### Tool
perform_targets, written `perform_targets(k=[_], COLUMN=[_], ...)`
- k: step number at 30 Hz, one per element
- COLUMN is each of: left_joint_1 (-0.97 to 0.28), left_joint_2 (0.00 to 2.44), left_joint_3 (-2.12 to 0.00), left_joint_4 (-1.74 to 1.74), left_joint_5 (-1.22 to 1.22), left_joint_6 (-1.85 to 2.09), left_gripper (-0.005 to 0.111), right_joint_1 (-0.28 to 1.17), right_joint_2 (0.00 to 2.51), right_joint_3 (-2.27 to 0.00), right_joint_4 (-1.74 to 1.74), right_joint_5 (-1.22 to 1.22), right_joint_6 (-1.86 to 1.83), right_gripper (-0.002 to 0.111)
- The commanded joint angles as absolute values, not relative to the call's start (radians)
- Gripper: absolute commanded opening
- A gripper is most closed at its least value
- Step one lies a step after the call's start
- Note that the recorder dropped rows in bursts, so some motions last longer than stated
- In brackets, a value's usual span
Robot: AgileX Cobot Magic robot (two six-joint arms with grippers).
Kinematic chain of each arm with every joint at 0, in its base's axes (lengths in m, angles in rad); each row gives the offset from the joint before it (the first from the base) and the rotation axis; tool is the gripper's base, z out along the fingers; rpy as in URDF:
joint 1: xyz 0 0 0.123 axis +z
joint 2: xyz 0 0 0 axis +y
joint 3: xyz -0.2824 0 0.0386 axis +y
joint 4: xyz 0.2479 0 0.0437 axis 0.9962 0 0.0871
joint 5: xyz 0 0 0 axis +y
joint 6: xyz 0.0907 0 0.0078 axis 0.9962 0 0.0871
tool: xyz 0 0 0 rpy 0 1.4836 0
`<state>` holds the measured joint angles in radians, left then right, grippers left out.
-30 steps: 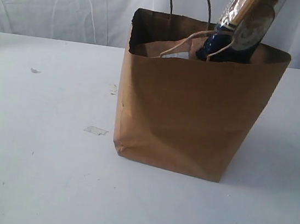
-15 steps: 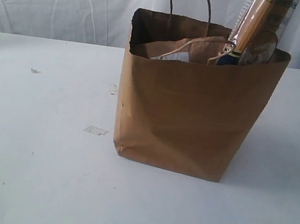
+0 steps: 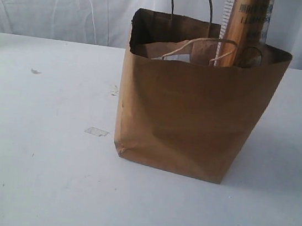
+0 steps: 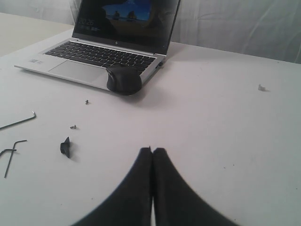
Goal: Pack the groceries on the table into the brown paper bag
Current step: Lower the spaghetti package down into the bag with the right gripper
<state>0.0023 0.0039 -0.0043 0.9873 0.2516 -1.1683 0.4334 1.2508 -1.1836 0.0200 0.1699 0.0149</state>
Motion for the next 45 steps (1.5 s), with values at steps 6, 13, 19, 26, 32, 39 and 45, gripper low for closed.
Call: perform_targets(k=[6,13,19,26,32,39,45], left_joint_1=[-0.005,-0.005,-0.005,-0.005,-0.005,-0.005,-0.005], left_joint_2=[0.0,0.0,0.0,0.0,0.0,0.0,0.0], left_joint_3=[0.0,0.0,0.0,0.0,0.0,0.0,0.0], left_joint_4=[1.003,1.003,1.003,1.003,1.003,1.003,1.003], left_joint_5=[0.253,0.253,0.253,0.253,0.253,0.253,0.253], left_joint_6=[-1.17,-1.17,-1.17,-1.17,-1.17,-1.17,-1.17], left_gripper=[0.0,0.0,0.0,0.0,0.0,0.0,0.0], right_joint_1=[0.459,0.459,0.459,0.459,0.459,0.477,0.526], right_joint_2=[1.319,1.363,1.393,1.391,1.367,1.355,1.357], right_joint_3=[-1.196,-1.196,-1.196,-1.196,-1.196,-1.196,-1.158], right_joint_4=[0.024,0.024,0.024,0.024,0.026,0.026,0.026], right_joint_5=[0.09,0.104,0.07,-0.112,-0.097,-0.199,-0.298], right_joint_6=[-0.053,-0.05,-0.05,-0.049,0.095,0.255,0.255], right_gripper=[0.0,0.0,0.0,0.0,0.0,0.0,0.0])
